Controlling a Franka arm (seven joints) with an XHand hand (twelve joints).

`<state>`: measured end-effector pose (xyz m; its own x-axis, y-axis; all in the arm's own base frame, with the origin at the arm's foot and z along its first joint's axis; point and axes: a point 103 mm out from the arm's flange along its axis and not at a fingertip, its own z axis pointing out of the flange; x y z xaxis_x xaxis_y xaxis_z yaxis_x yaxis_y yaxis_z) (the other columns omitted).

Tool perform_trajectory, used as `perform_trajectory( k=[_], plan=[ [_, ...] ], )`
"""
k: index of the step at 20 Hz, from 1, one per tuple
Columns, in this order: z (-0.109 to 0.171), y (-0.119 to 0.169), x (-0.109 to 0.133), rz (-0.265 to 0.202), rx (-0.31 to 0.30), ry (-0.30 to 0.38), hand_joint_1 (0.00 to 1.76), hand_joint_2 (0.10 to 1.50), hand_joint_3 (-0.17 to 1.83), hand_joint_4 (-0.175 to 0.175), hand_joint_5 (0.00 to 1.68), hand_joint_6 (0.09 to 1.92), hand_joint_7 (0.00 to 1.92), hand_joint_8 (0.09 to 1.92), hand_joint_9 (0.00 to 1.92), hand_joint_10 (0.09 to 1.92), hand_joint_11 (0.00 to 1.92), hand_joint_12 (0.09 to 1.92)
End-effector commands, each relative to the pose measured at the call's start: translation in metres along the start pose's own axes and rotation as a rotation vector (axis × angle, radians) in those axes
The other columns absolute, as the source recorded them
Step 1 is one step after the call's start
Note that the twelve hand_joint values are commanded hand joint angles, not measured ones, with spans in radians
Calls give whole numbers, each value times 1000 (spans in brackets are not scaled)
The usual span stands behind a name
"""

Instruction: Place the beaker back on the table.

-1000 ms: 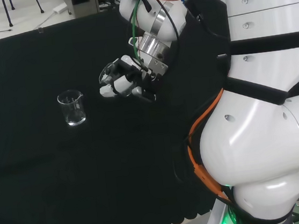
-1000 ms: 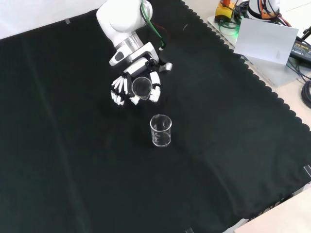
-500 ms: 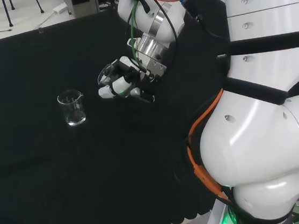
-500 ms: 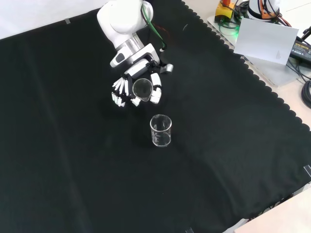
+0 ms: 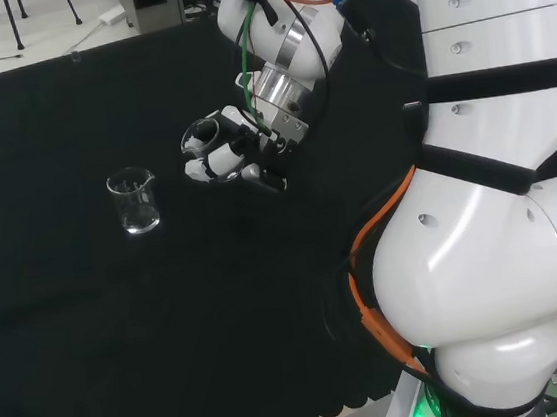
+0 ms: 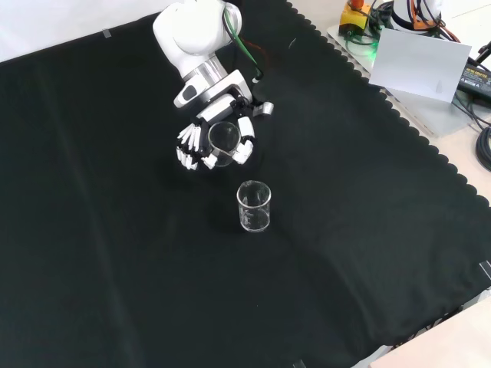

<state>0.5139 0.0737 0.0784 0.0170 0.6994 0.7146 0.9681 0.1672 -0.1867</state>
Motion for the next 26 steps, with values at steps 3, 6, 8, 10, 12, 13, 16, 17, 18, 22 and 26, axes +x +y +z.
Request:
perform_trajectory(
  k=[3, 6, 8, 10, 12, 13, 16, 17, 18, 22, 26],
  plan=[
    [2, 0, 1, 4, 0, -13, 1089, 484, 936, 50, 762, 914, 607, 87, 286, 661, 0, 948],
    [0, 0, -2, 10, 14, -12, 1086, 481, 935, 48, 757, 911, 604, 87, 287, 662, 0, 946],
    [-4, -1, -7, 19, 25, -15, 1076, 478, 936, 44, 740, 903, 601, 87, 287, 662, 0, 943],
    [-6, -2, -11, 32, 31, -17, 1064, 475, 938, 37, 708, 890, 594, 87, 283, 662, 0, 938],
    [-6, -2, -12, 39, 39, -23, 1058, 473, 940, 32, 683, 880, 589, 87, 281, 662, 0, 932],
    [-4, -2, -12, 44, 46, -28, 1057, 472, 941, 29, 668, 873, 587, 87, 280, 662, 0, 930],
    [-6, -2, -14, 54, 44, -30, 1056, 469, 943, 23, 632, 857, 586, 87, 279, 663, 0, 923],
    [-6, -2, -14, 57, 46, -33, 1056, 468, 943, 21, 625, 853, 588, 87, 280, 664, 0, 921],
    [-6, -1, -15, 58, 47, -35, 1057, 467, 943, 19, 616, 848, 589, 87, 282, 665, 0, 920],
    [-10, 0, -14, 56, 42, -47, 1061, 465, 942, 13, 590, 831, 590, 87, 286, 667, 0, 921],
    [-16, 3, -9, 50, 34, -43, 1072, 449, 948, -4, 483, 693, 567, 87, 274, 671, 0, 921]
  ],
)
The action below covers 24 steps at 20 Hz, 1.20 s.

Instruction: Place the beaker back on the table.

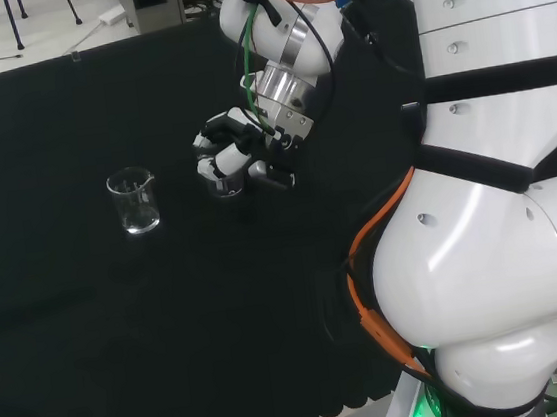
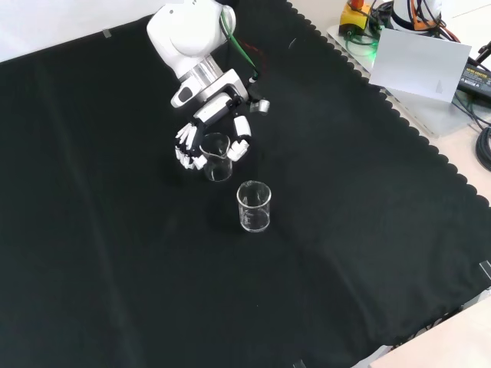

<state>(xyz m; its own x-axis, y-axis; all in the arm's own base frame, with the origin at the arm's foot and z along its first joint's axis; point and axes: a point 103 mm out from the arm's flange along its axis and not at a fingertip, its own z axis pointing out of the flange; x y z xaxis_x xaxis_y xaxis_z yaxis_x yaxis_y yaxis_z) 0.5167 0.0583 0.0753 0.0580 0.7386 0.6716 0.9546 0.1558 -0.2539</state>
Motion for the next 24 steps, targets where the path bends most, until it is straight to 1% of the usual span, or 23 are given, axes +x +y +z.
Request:
perform_trajectory(
  k=[1, 3, 4, 5, 7, 10, 14, 21, 22, 24],
  plan=[
    [-9, 2, 6, -8, -6, 2, 1074, 442, 951, -6, 456, 609, 553, 87, 261, 676, 0, 914],
    [-15, 2, 7, -11, -8, 1, 1066, 430, 953, -6, 435, 456, 513, 87, 225, 688, 0, 890],
    [-7, 2, 12, -9, -14, -18, 1060, 429, 948, -6, 430, 394, 493, 87, 207, 693, 0, 874],
    [-6, 3, 14, -10, -15, -21, 1054, 429, 941, -7, 427, 339, 474, 87, 191, 697, 0, 857],
    [-11, 2, 15, -11, -18, -17, 1044, 429, 931, -7, 426, 262, 446, 87, 163, 702, 0, 829],
    [-30, -2, 18, -9, -27, -16, 1037, 427, 926, -6, 417, 224, 428, 87, 148, 703, 0, 816],
    [-51, -10, 22, -19, -40, -27, 1030, 432, 910, -6, 424, 186, 422, 87, 142, 707, 0, 798],
    [-71, -24, 33, -27, -65, -44, 1024, 432, 906, -7, 424, 175, 420, 87, 141, 707, 0, 795],
    [-70, -27, 36, -31, -61, -58, 1024, 432, 905, -7, 424, 174, 420, 87, 141, 707, 0, 795],
    [-75, -33, 40, -26, -65, -49, 1022, 432, 904, -7, 424, 171, 420, 87, 142, 707, 0, 795]
  ],
)
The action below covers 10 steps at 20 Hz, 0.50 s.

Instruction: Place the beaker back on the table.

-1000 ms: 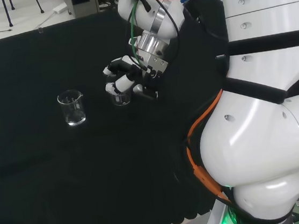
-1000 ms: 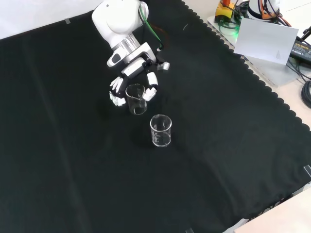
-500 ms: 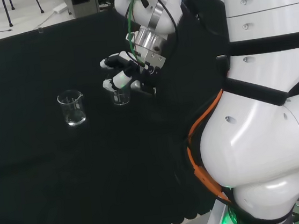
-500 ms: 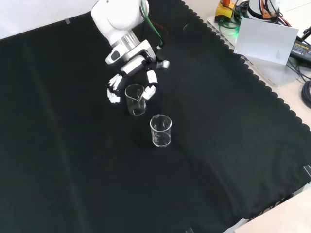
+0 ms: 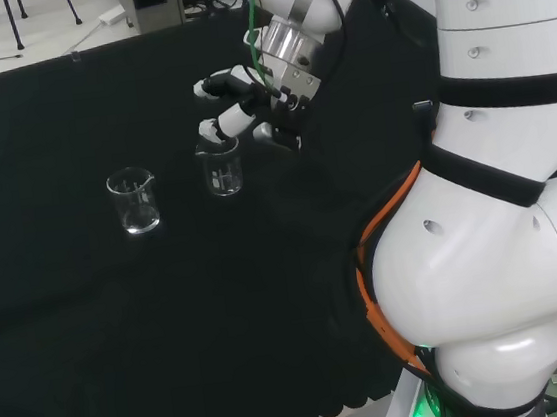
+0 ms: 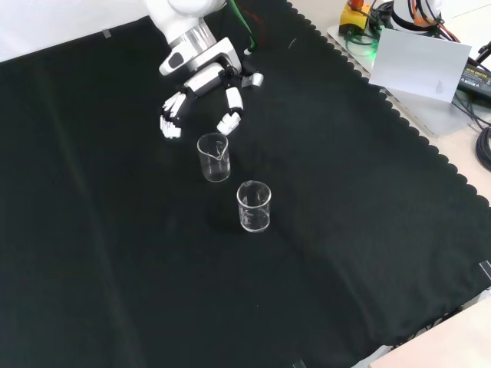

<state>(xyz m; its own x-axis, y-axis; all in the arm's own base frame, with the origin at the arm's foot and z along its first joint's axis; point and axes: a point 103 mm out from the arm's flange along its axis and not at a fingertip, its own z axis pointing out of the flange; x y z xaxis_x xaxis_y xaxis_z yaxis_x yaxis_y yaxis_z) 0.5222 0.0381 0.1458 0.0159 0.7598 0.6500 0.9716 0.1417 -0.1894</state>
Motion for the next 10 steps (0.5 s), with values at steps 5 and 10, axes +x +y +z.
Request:
perform_trajectory(
  k=[5, 10],
  plan=[
    [-26, -29, 6, 8, -13, -16, 1018, 433, 901, -8, 425, 166, 420, 87, 145, 709, 0, 795],
    [-30, -38, 6, 10, -23, -35, 1016, 434, 899, -8, 427, 160, 421, 87, 149, 710, 0, 796]
  ],
)
